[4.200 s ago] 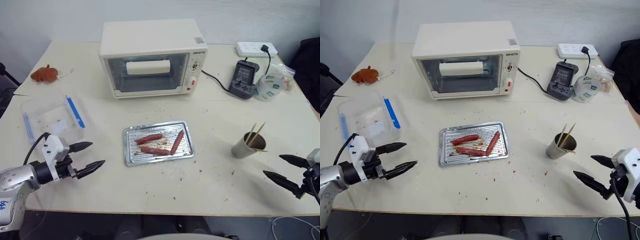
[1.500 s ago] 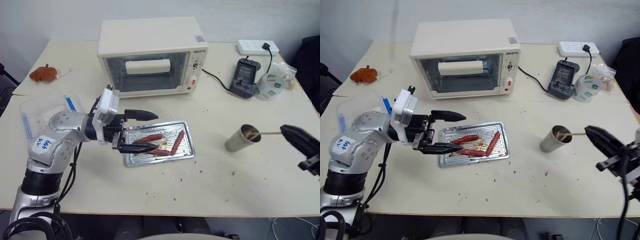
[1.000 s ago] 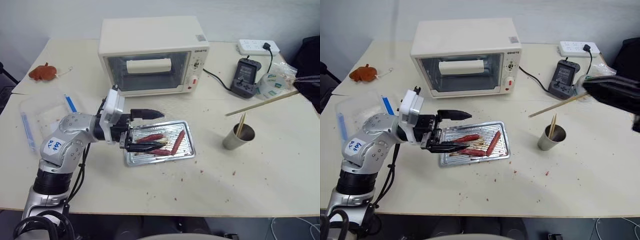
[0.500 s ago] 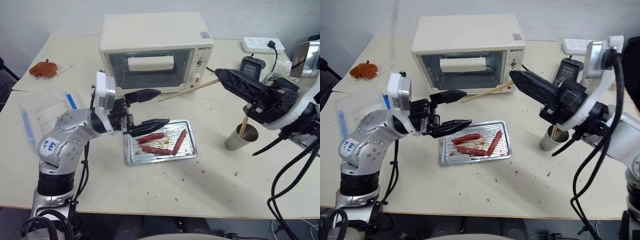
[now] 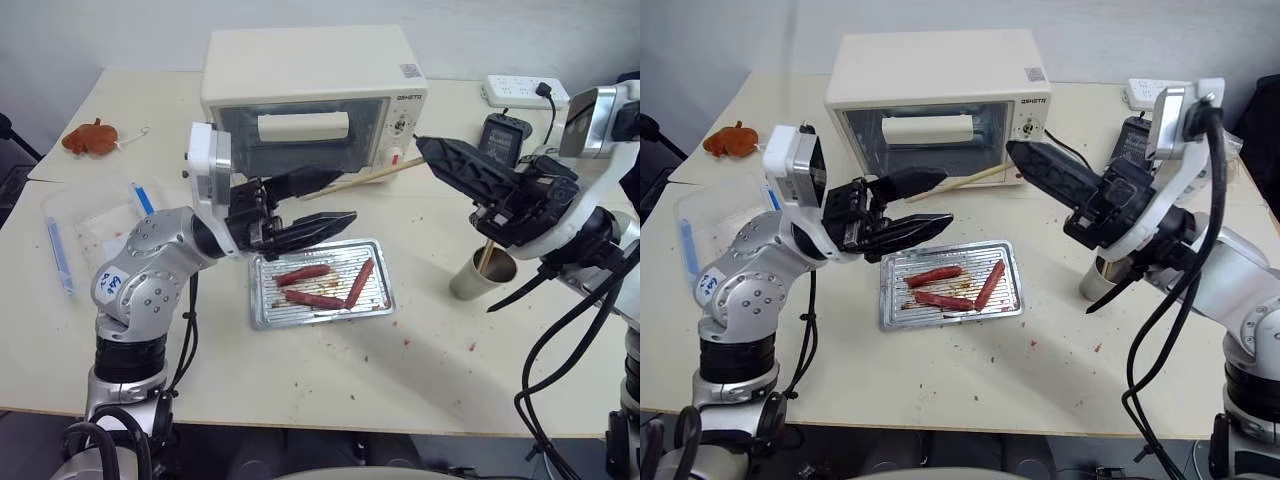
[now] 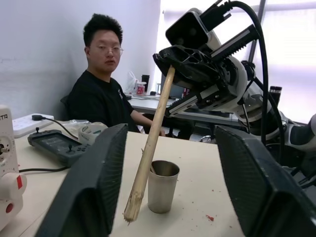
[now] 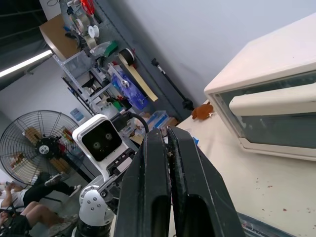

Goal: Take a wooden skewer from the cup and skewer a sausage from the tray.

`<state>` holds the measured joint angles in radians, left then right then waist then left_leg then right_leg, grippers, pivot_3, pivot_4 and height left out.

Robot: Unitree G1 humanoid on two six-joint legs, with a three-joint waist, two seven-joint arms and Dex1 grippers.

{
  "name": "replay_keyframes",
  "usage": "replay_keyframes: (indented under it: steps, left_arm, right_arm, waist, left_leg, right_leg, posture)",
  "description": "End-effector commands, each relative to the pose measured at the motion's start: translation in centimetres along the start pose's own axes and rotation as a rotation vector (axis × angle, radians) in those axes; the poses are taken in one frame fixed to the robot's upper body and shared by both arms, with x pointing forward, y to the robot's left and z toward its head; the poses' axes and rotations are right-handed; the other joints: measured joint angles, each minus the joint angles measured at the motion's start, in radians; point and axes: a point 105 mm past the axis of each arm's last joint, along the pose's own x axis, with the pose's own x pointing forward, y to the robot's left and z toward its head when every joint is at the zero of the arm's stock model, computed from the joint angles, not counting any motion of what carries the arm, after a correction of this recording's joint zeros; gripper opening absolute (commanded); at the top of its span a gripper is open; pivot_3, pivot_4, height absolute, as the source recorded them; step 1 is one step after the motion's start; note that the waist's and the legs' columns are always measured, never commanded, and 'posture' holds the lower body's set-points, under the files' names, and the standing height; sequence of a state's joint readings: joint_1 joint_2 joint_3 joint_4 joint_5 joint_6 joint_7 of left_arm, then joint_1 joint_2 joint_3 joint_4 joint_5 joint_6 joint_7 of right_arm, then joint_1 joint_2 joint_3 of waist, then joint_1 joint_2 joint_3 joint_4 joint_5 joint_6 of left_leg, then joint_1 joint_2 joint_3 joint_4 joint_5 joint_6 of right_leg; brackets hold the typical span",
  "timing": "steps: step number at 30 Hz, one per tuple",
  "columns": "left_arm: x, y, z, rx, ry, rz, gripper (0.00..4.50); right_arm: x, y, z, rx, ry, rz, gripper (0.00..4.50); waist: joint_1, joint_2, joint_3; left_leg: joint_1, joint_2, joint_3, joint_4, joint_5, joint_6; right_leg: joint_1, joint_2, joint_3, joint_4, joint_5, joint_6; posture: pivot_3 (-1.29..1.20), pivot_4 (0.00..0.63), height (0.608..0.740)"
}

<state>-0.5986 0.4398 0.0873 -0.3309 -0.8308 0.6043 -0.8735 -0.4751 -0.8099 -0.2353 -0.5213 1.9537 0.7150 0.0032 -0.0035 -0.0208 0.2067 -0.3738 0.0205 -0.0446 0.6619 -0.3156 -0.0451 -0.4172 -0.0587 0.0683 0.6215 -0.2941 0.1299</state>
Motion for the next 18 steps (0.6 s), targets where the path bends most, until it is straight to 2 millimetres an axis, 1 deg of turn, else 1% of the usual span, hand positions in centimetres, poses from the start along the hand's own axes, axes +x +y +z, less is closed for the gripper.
replay_keyframes:
  steps: [1, 7, 12, 18]
  left_arm:
    - [0.43, -0.1, 0.65, 0.023, 0.0, -0.04, 1.78]
    - [0.87, 0.11, 0.7, 0.024, -0.008, -0.054, 1.78]
    - [1.07, 0.14, 0.47, 0.027, -0.007, -0.058, 1.78]
    - [1.09, 0.45, 0.71, 0.032, -0.028, -0.043, 1.78]
  right_arm:
    - [-0.09, 1.33, 0.06, -0.016, 0.0, 0.065, 0.0]
    - [-0.43, 1.47, -0.15, -0.015, 0.005, 0.078, 0.0]
    - [-0.53, 1.49, 0.28, -0.015, -0.015, 0.088, 0.0]
    - [-0.53, 1.43, 0.49, -0.011, -0.028, 0.091, 0.0]
  waist:
    - [0.001, 0.0, 0.0]
    - [0.0, 0.0, 0.0]
    - [0.0, 0.0, 0.0]
    - [0.0, 0.0, 0.0]
  left_leg:
    - [0.0, 0.0, 0.0, 0.0, 0.0, 0.0]
    - [0.0, 0.0, 0.0, 0.001, 0.0, 0.0]
    - [0.0, 0.0, 0.0, 0.0, 0.0, 0.0]
    - [0.0, 0.0, 0.0, 0.0, 0.0, 0.0]
  right_leg:
    - [0.0, 0.0, 0.0, 0.0, 0.0, 0.0]
    - [0.001, 0.0, 0.0, 0.0, 0.0, 0.0]
    - [0.001, 0.0, 0.0, 0.0, 0.0, 0.0]
    - [0.001, 0.0, 0.0, 0.0, 0.0, 0.0]
  posture:
    - [0.0, 0.15, 0.74]
    - [0.0, 0.15, 0.74]
    - [0.0, 0.15, 0.74]
    - [0.0, 0.15, 0.74]
